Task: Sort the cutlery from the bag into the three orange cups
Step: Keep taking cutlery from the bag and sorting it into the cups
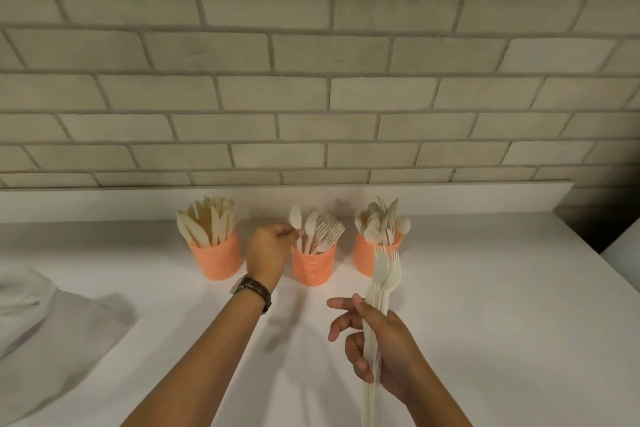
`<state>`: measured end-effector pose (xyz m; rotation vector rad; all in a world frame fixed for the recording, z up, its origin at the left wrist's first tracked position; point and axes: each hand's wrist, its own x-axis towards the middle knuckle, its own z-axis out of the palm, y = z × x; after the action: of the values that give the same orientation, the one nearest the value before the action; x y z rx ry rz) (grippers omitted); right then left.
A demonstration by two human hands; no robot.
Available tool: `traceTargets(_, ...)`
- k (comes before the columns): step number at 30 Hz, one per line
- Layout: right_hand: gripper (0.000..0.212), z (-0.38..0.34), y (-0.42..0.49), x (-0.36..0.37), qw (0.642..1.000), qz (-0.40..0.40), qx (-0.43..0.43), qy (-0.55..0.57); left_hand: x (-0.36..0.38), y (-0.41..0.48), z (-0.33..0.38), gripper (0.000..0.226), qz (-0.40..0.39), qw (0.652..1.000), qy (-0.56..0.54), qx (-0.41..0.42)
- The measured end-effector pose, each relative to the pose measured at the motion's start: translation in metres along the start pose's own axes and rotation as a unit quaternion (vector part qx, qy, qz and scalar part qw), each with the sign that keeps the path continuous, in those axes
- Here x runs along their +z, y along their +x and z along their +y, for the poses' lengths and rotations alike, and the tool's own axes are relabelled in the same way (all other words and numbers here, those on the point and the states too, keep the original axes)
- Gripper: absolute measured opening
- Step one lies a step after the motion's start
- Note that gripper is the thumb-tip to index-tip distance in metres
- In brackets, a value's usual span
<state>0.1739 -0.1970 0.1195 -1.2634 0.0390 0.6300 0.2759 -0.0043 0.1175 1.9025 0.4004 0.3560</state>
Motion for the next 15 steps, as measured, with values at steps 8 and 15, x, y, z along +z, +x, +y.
traceTargets(8,0.037,-0.001,-0.002,-0.003,0.999,-0.042,-0.023,0.026,-0.001,-0.016,-0.005,0.042,-0.001,1.0,0.017,0.023)
traceTargets(15,0.037,0.0,-0.01,-0.005,0.952,-0.278,0.012,0.129,-0.021,-0.081,0.043,0.02,-0.139,0.987,-0.085,0.008)
